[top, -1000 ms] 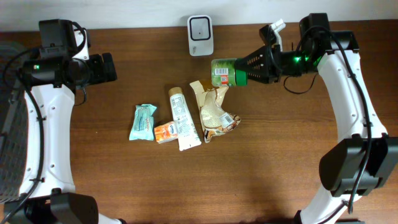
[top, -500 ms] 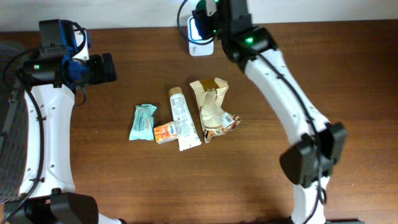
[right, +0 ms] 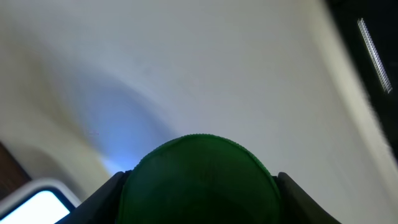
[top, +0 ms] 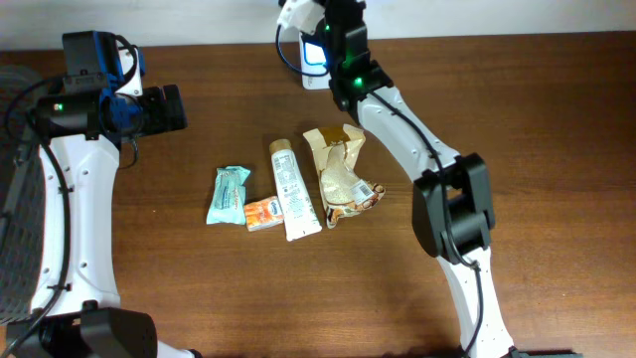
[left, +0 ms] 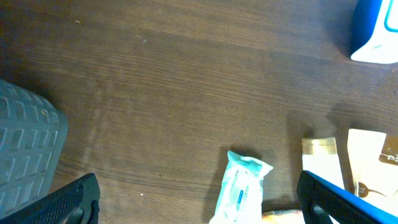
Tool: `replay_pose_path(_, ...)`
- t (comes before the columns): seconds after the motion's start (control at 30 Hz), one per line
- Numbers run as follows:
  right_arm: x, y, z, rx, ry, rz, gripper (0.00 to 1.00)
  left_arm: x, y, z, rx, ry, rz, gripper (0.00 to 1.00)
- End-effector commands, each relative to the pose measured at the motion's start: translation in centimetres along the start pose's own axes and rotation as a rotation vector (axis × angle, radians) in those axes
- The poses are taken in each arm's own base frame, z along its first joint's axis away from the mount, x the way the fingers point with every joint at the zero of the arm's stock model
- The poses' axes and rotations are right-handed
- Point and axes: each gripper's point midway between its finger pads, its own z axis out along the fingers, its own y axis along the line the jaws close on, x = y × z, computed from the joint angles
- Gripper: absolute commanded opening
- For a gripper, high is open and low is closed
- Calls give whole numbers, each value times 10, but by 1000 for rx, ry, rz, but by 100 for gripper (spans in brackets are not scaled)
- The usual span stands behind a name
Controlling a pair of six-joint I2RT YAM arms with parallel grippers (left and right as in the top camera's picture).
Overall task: Scan the item barcode
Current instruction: 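Lift the jar and hold its label over the white scanner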
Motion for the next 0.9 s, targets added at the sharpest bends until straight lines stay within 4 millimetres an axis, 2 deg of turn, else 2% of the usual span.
replay_pose_path(0.0, 8, 22, 10, -24, -18, -151, 47, -2, -1, -3, 7, -10, 18, 99)
replay_pose_path(0.03, 15, 35, 14, -35, -14, -160, 47, -2, -1, -3, 7, -10, 19, 99)
replay_pose_path(0.2, 12, 50, 14, -67, -33, -162, 45, -2, -1, -3, 7, -10, 19, 99)
replay_pose_path(0.37, 15, 77, 11, -190, -51, -167, 44, -2, -1, -3, 7, -10, 19, 99)
replay_pose_path(0.57, 3, 82, 9, -219, -122, -134, 44, -2, -1, -3, 7, -10, 19, 99)
replay_pose_path(0.63, -1, 70, 11, -184, -130, -7, 44, -2, -1, -3, 7, -10, 19, 99)
replay_pose_path(0.7, -9, 48, 9, -158, -146, 137, 45, -2, -1, -3, 7, -10, 19, 99)
replay_pose_path(0.8, -31, -3, -5, -126, -182, 321, 45, -2, -1, -3, 7, -10, 18, 99)
replay_pose_path(0.87, -55, -38, -32, -226, -229, 488, 42, -2, -1, -3, 7, -10, 19, 99)
